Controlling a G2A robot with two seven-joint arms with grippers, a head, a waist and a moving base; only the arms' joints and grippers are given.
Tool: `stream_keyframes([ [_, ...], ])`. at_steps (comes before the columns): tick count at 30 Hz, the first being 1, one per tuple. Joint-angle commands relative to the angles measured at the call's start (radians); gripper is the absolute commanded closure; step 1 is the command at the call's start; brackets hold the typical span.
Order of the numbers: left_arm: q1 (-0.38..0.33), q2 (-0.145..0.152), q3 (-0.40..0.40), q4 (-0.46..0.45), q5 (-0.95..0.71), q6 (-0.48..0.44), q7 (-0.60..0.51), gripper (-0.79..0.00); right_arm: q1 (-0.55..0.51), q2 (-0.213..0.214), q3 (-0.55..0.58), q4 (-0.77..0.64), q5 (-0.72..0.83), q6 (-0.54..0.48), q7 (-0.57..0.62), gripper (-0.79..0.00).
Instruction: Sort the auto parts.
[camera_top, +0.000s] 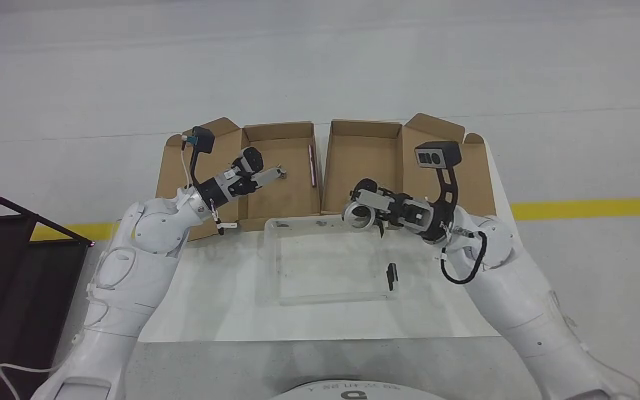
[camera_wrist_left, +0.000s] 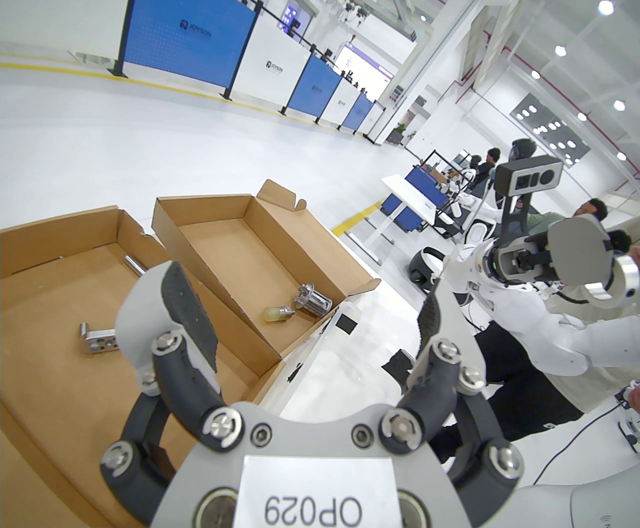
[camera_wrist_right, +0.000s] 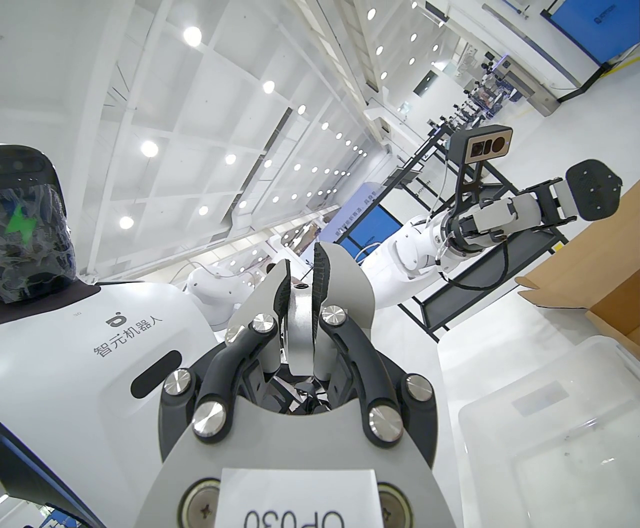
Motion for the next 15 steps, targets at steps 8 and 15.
stream_keyframes([
  [8, 0.000, 0.000, 0.000, 0.000, 0.000, 0.000, 0.000, -0.785, -0.018, -0.011, 0.044, -0.041, -0.383, -0.026, -0.309, 0.000],
  [15, 0.000, 0.000, 0.000, 0.000, 0.000, 0.000, 0.000, -0.785, -0.058, -0.026, 0.024, -0.081, -0.596, 0.019, -0.526, 0.000],
])
